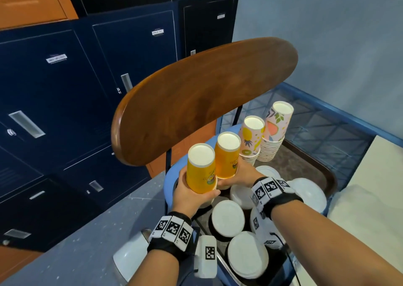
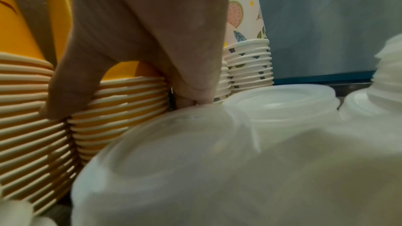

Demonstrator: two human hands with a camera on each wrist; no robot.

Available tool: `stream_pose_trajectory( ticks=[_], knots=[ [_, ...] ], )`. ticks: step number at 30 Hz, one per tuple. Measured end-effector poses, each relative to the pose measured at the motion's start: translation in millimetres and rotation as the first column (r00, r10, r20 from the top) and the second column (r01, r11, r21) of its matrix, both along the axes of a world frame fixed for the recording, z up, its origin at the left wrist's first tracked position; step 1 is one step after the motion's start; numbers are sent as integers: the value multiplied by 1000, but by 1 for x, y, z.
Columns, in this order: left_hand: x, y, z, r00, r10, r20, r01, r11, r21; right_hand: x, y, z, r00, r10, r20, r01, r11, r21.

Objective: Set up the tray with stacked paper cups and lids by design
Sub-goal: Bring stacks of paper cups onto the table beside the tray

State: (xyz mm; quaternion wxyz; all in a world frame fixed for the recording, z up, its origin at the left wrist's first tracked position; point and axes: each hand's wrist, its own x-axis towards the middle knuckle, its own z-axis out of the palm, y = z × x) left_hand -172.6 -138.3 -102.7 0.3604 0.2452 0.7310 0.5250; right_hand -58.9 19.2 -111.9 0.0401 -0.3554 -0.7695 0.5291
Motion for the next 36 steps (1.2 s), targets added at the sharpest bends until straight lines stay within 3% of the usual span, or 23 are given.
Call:
stream_pose_trajectory(
  ticks=[5, 12, 16, 20, 24, 28, 36],
  knots=[
    [-11, -5, -10, 996, -93, -5, 93, 994, -52, 1, 0, 11, 1000, 12, 25, -13, 1000, 10],
    [-6, -6, -6, 988, -87, -128, 74, 992, -105, 2, 3, 3, 1000, 0, -21, 1, 1000, 11],
    [-9, -8, -2, 985, -68, -161, 69, 998, -1, 0, -7, 25, 998, -43, -50, 46, 998, 49],
    [-15, -9, 8, 992, -83, -99, 91, 993, 75, -1, -6, 32, 990, -58, -126, 68, 995, 74],
    [-20, -16, 36, 978, -148, -145, 172, 970, 170, 6, -8, 47, 989, -67, -134, 86, 986, 142],
    [-14, -16, 70, 942, -262, -211, 302, 934, 191, 26, -23, 81, 969, -80, -232, 117, 982, 149],
    [45, -7, 114, 832, -394, -391, 491, 850, 190, 119, -68, 145, 863, -236, -447, 328, 934, 141]
  ],
)
